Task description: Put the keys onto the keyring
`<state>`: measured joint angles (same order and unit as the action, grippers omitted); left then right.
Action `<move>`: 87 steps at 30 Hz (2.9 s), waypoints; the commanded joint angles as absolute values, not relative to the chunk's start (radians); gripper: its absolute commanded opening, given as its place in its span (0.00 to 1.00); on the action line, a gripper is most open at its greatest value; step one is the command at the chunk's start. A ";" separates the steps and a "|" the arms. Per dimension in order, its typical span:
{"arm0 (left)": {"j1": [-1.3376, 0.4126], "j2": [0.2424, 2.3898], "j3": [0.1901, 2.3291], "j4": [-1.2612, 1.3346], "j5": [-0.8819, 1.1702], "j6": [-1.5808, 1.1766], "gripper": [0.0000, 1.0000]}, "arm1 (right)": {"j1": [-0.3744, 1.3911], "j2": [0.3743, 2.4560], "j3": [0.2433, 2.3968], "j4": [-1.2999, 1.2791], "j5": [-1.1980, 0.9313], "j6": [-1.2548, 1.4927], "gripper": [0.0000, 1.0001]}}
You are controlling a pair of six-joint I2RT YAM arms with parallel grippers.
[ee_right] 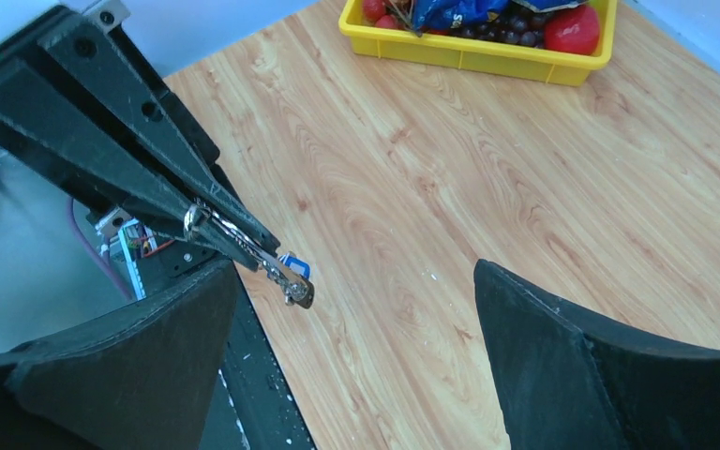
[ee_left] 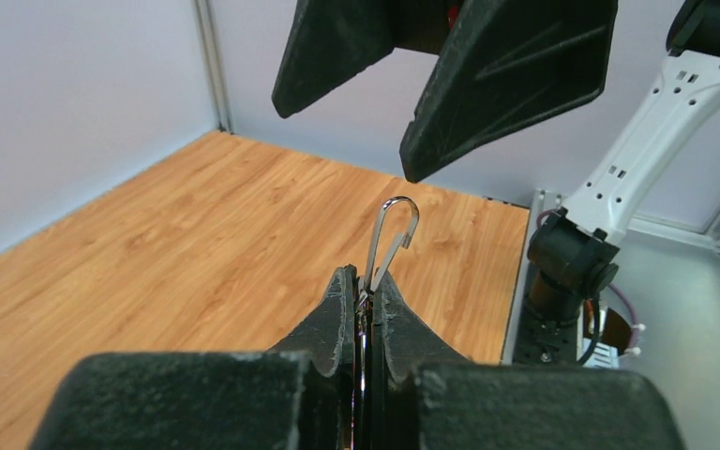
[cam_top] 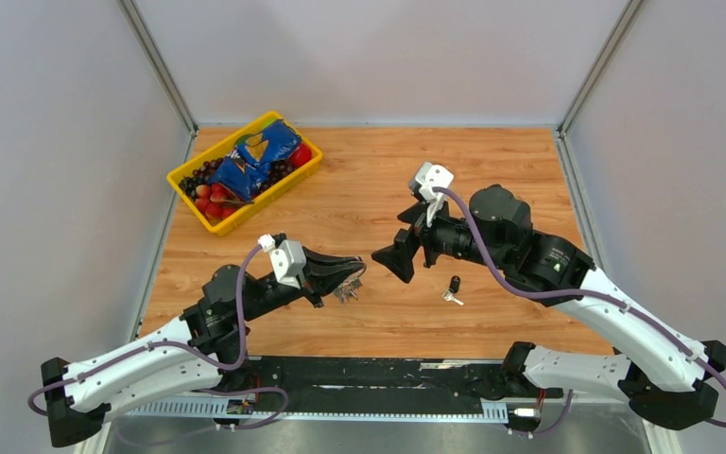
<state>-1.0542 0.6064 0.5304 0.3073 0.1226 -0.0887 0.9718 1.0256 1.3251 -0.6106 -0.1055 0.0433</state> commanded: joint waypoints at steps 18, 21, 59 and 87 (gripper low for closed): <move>-1.059 0.556 0.628 0.110 0.071 -0.426 0.00 | 0.939 0.910 0.908 -0.589 0.291 0.397 0.89; -1.059 0.551 0.633 0.080 0.061 -0.403 0.00 | 0.893 0.897 0.812 -0.590 0.314 0.490 0.85; -1.059 0.499 0.610 0.005 0.107 -0.286 0.00 | 0.621 1.171 0.532 -0.456 0.308 1.058 0.68; -1.059 0.509 0.598 -0.015 0.085 -0.275 0.00 | 0.609 1.224 0.571 -0.408 0.221 0.957 0.00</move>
